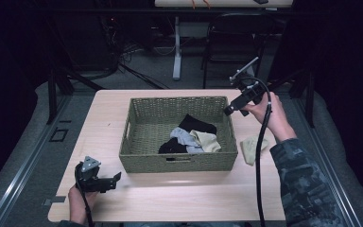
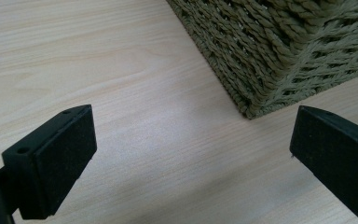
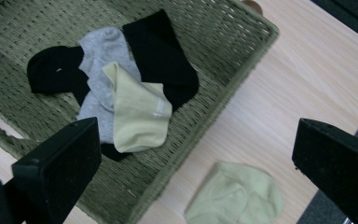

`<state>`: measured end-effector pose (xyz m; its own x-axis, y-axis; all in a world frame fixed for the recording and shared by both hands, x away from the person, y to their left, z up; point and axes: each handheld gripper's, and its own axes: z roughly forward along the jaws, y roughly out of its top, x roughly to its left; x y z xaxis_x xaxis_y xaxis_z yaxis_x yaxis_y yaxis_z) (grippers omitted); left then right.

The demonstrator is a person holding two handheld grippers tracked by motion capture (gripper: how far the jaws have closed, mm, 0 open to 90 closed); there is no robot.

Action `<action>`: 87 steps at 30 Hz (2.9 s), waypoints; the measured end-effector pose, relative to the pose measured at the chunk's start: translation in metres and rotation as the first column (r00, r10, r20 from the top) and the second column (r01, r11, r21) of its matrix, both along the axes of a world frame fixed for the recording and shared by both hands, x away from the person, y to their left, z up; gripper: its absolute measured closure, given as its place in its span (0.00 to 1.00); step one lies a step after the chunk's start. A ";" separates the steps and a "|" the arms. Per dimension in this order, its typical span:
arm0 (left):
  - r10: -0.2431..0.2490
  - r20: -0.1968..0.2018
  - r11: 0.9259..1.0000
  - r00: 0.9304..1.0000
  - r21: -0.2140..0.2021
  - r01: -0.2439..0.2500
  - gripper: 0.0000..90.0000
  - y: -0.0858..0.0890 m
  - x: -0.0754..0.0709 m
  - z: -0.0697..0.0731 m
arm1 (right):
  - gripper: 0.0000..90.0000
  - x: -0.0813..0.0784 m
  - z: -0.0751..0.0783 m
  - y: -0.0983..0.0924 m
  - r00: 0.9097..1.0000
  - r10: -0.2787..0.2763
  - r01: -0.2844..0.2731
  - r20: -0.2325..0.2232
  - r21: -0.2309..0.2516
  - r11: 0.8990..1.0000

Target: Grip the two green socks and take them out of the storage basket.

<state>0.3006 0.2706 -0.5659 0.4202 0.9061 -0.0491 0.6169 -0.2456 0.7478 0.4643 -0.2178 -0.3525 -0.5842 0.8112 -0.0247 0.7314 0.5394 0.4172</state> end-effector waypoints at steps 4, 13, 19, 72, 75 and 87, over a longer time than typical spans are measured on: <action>-0.001 0.000 1.000 1.000 0.001 0.001 0.00 0.001 0.000 0.000 | 0.00 0.004 -0.003 0.018 1.000 0.026 -0.026 0.011 0.016 1.000; -0.003 0.003 1.000 1.000 -0.003 0.003 0.00 0.000 -0.001 0.000 | 0.00 0.013 -0.018 0.058 0.997 0.077 -0.077 -0.017 0.013 0.997; -0.009 -0.003 1.000 1.000 -0.001 0.009 0.00 0.001 -0.001 0.000 | 0.00 0.018 -0.036 0.080 0.994 0.100 -0.101 -0.053 -0.013 0.995; 0.003 0.000 1.000 1.000 -0.001 -0.003 0.01 0.004 -0.003 0.000 | 0.96 0.032 -0.124 0.104 0.978 0.122 -0.147 -0.171 -0.144 0.979; -0.001 -0.003 1.000 1.000 0.003 0.001 0.01 0.003 -0.003 0.000 | 0.96 0.029 -0.107 0.100 0.979 0.129 -0.150 -0.155 -0.130 0.980; 0.006 -0.008 1.000 1.000 0.016 -0.006 0.01 0.001 -0.002 -0.001 | 0.96 0.022 -0.047 0.093 0.987 0.130 -0.139 -0.092 -0.095 0.986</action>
